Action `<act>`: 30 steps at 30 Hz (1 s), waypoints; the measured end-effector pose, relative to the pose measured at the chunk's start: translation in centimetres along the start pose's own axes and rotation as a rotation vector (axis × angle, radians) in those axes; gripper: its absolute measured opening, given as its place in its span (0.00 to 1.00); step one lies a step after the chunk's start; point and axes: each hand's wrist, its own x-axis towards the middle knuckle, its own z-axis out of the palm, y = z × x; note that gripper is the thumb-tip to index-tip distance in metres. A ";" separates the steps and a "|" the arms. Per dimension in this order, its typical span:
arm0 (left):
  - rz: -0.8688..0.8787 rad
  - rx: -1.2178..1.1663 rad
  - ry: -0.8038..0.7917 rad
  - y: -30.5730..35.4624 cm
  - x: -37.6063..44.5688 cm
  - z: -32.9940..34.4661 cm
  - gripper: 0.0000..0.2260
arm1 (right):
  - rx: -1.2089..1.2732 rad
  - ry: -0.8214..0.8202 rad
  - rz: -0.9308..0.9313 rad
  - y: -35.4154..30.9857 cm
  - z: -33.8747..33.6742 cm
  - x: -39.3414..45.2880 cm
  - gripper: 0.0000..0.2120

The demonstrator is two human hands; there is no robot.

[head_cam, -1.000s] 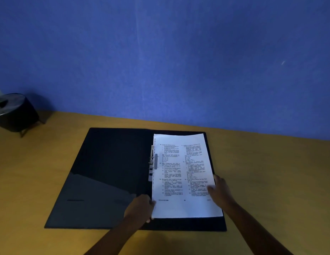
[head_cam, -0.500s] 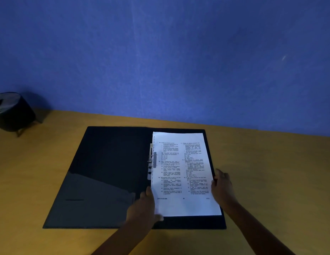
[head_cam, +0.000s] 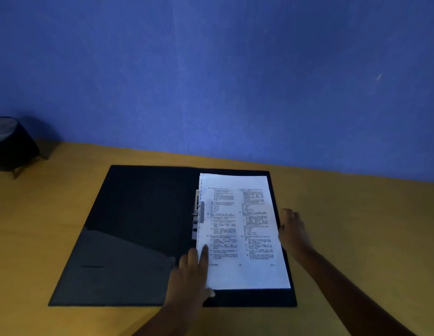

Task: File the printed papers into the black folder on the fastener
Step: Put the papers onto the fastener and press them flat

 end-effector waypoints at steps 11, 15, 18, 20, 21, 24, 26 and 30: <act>0.171 0.058 0.009 0.8 0.9 -0.3 0.46 | -0.279 -0.057 -0.331 -9.5 0.2 9.9 0.37; 0.163 -0.013 0.010 0.8 1.1 -0.1 0.45 | -0.409 -0.097 -0.365 -10.9 0.8 11.9 0.38; 0.166 -0.044 0.006 0.5 1.3 1.3 0.42 | -0.512 -0.244 -0.387 -10.7 1.8 12.1 0.38; 0.151 -0.017 0.030 0.4 1.4 1.0 0.43 | -0.518 -0.299 -0.392 -10.3 2.3 12.0 0.39; 0.147 -0.022 0.006 0.6 1.4 0.9 0.42 | -0.522 -0.303 -0.401 -10.1 2.5 11.9 0.39; 0.128 -0.043 -0.016 0.4 1.4 1.9 0.39 | -0.537 -0.291 -0.433 -9.7 2.5 11.9 0.40; 0.134 -0.029 -0.002 0.4 1.4 1.7 0.41 | -0.493 -0.279 -0.449 -9.6 2.0 11.9 0.40; 0.199 -0.027 0.157 -0.2 0.6 0.3 0.43 | -0.042 -0.087 -0.348 -8.6 0.8 11.0 0.34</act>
